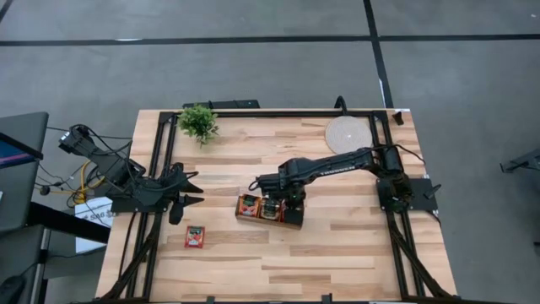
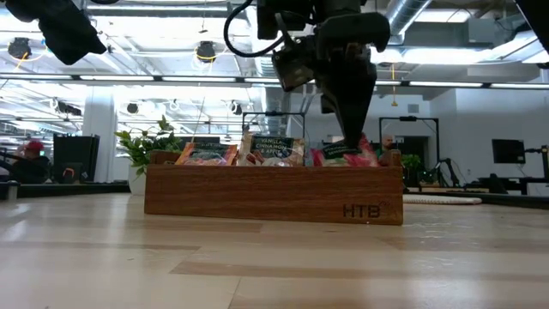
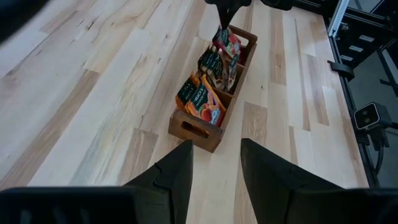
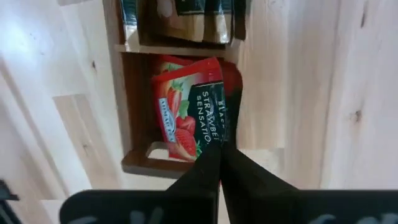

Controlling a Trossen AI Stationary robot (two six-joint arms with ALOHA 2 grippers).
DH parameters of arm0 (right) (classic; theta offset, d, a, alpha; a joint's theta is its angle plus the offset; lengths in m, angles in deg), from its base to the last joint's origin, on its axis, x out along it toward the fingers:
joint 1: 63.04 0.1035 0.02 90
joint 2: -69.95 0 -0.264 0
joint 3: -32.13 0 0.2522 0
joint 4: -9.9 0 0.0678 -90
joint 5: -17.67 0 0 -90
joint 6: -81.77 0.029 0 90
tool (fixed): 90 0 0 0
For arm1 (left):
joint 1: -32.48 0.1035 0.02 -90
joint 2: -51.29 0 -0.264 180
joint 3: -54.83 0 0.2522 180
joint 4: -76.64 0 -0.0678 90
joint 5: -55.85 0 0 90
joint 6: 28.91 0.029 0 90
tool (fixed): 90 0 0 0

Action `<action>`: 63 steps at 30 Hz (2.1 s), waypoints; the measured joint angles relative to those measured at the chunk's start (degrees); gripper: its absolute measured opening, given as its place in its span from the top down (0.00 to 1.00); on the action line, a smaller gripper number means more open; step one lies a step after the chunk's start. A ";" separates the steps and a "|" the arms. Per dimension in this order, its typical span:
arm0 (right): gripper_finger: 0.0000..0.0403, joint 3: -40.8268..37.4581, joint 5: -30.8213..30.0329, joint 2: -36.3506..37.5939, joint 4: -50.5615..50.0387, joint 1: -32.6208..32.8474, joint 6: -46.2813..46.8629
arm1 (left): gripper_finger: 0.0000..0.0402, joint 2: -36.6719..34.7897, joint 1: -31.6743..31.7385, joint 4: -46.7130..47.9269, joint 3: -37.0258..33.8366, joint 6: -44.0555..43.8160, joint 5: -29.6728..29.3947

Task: Pick & Place Tea
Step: Put the red tea bag into the right section of the wooden organizer

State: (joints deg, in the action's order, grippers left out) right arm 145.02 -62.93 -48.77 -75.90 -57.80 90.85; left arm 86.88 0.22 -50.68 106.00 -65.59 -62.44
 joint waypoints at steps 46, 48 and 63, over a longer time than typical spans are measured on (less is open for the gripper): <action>1.00 0.11 -2.10 2.97 0.44 6.65 17.46 | 0.69 0.00 0.02 -0.04 0.00 1.49 -4.98; 1.00 0.11 -2.16 2.97 0.44 6.66 17.41 | 0.69 0.00 0.02 -0.04 0.00 1.49 -4.96; 0.88 0.11 -2.04 2.95 -0.16 6.66 15.92 | 0.69 0.00 0.02 -0.04 0.00 1.70 -4.96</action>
State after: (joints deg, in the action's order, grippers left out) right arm 145.13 -64.97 -45.82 -76.06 -51.14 106.77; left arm 86.88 0.23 -50.73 106.00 -63.89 -67.41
